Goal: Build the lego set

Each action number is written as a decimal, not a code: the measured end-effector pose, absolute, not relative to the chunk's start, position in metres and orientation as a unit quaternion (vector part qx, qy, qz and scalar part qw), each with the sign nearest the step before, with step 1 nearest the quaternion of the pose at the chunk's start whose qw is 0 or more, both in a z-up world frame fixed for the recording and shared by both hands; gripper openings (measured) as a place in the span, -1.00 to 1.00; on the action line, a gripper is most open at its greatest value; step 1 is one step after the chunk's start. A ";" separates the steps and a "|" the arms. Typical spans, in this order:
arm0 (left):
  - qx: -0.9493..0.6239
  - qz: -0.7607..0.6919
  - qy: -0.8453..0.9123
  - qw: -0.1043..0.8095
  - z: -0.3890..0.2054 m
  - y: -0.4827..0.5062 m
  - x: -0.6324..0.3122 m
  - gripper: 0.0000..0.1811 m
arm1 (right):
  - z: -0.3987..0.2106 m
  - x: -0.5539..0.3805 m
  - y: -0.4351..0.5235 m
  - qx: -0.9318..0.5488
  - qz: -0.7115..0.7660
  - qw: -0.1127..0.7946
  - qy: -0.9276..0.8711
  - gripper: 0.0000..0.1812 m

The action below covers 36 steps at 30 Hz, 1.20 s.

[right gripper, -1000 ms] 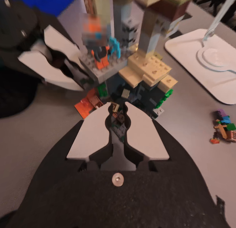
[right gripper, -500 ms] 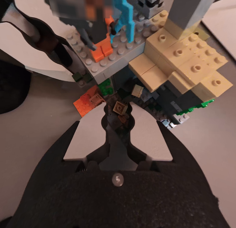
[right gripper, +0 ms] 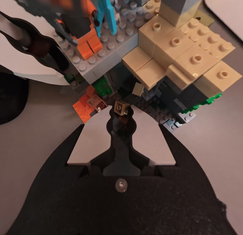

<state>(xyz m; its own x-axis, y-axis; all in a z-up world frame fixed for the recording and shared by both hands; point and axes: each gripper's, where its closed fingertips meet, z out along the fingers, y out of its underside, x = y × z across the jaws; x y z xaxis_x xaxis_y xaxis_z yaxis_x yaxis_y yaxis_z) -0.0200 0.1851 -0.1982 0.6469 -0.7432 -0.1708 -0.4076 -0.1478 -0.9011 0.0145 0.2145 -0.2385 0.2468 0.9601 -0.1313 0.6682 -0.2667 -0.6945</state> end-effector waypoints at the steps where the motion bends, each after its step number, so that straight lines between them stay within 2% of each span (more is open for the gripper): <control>1: -0.741 -0.160 0.388 0.524 -0.198 0.185 -0.020 -0.77 | -0.237 0.015 0.215 -0.744 0.282 0.265 -0.545 -0.77; 5: -0.742 -0.160 0.386 0.524 -0.199 0.186 -0.021 -0.77 | -0.216 0.022 0.215 -0.726 0.302 0.302 -0.539 -0.77; 12: -0.737 -0.179 0.371 0.535 -0.188 0.183 -0.022 -0.78 | -0.163 0.044 0.208 -0.656 0.350 0.428 -0.514 -0.78; 17: -0.714 -0.357 0.333 0.503 -0.153 0.151 0.007 -0.77 | -0.128 0.047 0.168 -0.542 0.359 0.530 -0.545 -0.78; 21: -0.684 -0.459 0.296 0.484 -0.121 0.137 0.015 -0.73 | -0.120 0.041 0.137 -0.471 0.310 0.579 -0.589 -0.78; 25: -0.664 -0.560 0.273 0.413 -0.108 0.115 0.026 -0.65 | -0.116 0.035 0.121 -0.412 0.233 0.626 -0.620 -0.78; 30: -0.661 -0.629 0.226 0.341 -0.111 0.102 0.038 -0.63 | -0.112 0.028 0.100 -0.358 0.194 0.655 -0.636 -0.78; 33: -0.659 -0.654 0.215 0.303 -0.114 0.094 0.045 -0.71 | -0.111 0.028 0.096 -0.354 0.194 0.661 -0.633 -0.78; 36: -0.663 -0.647 0.220 0.306 -0.115 0.092 0.047 -0.78 | -0.113 0.030 0.098 -0.372 0.210 0.651 -0.628 -0.78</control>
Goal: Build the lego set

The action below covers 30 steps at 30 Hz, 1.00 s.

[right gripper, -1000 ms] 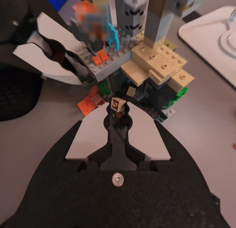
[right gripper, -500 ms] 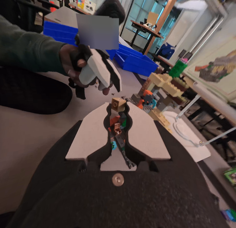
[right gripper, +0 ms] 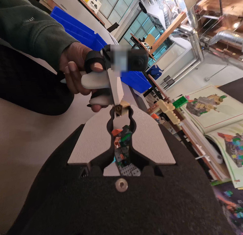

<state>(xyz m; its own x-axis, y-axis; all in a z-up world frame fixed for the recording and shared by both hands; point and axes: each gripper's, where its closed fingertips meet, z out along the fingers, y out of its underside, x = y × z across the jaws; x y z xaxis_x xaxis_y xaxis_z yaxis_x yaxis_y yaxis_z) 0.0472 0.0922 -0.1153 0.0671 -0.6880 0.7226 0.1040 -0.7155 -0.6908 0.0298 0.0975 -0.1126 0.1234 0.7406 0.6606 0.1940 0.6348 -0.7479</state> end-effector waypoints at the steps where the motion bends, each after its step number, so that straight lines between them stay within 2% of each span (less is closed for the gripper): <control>1: -0.670 -0.632 0.228 0.314 -0.117 0.093 0.048 -0.78 | -0.115 0.031 0.099 -0.386 0.221 0.642 -0.624 -0.78; 4: -0.694 -0.568 0.257 0.361 -0.121 0.101 0.043 -0.79 | -0.118 0.037 0.103 -0.445 0.302 0.588 -0.604 -0.74; 9: -0.725 -0.325 0.379 0.474 -0.134 0.116 0.029 -0.79 | -0.115 0.048 0.107 -0.564 0.465 0.395 -0.556 -0.70; 12: -0.709 -0.228 0.440 0.502 -0.136 0.116 0.032 -0.79 | -0.119 0.043 0.106 -0.604 0.488 0.309 -0.549 -0.69; 17: -0.687 -0.187 0.484 0.509 -0.137 0.110 0.040 -0.79 | -0.127 0.034 0.106 -0.607 0.467 0.289 -0.575 -0.69; 21: -0.680 -0.167 0.497 0.513 -0.137 0.109 0.038 -0.79 | -0.128 0.030 0.104 -0.596 0.467 0.287 -0.587 -0.81; 26: -0.683 -0.192 0.483 0.514 -0.136 0.110 0.035 -0.79 | -0.125 0.030 0.107 -0.573 0.461 0.309 -0.603 -0.82; 30: -0.697 -0.205 0.450 0.520 -0.135 0.120 0.023 -0.77 | -0.117 0.037 0.145 -0.575 0.422 0.351 -0.607 -0.82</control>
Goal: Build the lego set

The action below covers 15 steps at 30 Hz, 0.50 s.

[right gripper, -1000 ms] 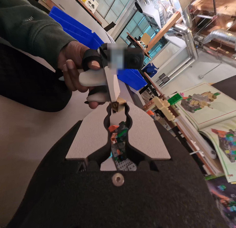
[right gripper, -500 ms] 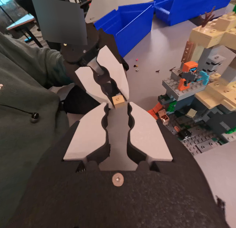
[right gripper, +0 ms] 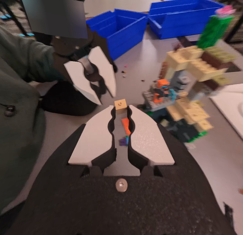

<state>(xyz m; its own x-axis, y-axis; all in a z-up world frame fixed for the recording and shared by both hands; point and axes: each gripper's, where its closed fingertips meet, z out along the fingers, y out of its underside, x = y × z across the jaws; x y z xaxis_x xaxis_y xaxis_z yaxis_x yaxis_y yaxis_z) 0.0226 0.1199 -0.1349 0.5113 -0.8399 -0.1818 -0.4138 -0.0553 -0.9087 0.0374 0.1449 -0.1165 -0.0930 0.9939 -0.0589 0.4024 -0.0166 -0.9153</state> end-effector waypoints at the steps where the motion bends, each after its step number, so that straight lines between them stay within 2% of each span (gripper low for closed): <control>1: -0.700 -0.207 0.441 0.522 -0.136 0.122 0.019 -0.77 | -0.117 0.040 0.161 -0.580 0.396 0.365 -0.611 -0.82; 7: -0.719 -0.208 0.412 0.520 -0.148 0.132 0.005 -0.77 | -0.134 0.029 0.227 -0.586 0.300 0.398 -0.639 -0.82; 15: -0.740 -0.207 0.389 0.509 -0.165 0.139 -0.008 -0.78 | -0.154 0.005 0.242 -0.557 0.254 0.398 -0.683 -0.80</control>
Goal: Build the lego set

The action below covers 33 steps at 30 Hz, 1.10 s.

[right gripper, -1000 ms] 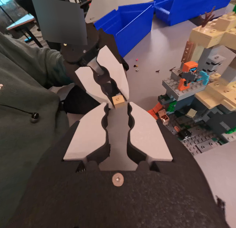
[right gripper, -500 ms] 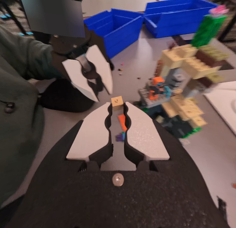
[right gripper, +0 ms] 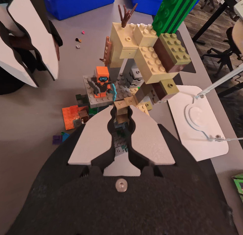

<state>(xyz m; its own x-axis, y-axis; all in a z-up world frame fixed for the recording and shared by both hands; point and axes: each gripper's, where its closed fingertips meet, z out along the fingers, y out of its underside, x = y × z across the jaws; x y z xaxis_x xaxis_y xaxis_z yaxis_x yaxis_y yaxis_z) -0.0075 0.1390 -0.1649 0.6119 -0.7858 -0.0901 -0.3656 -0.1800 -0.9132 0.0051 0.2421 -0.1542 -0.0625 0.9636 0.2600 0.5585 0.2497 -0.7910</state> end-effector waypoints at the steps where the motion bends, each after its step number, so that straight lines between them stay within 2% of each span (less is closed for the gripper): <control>1: -0.742 -0.207 0.386 0.508 -0.166 0.140 -0.009 -0.78 | -0.154 0.004 0.242 -0.555 0.255 0.399 -0.684 -0.80; 33: -0.748 -0.200 0.388 0.500 -0.174 0.146 -0.006 -0.79 | -0.155 0.010 0.246 -0.541 0.215 0.426 -0.692 -0.77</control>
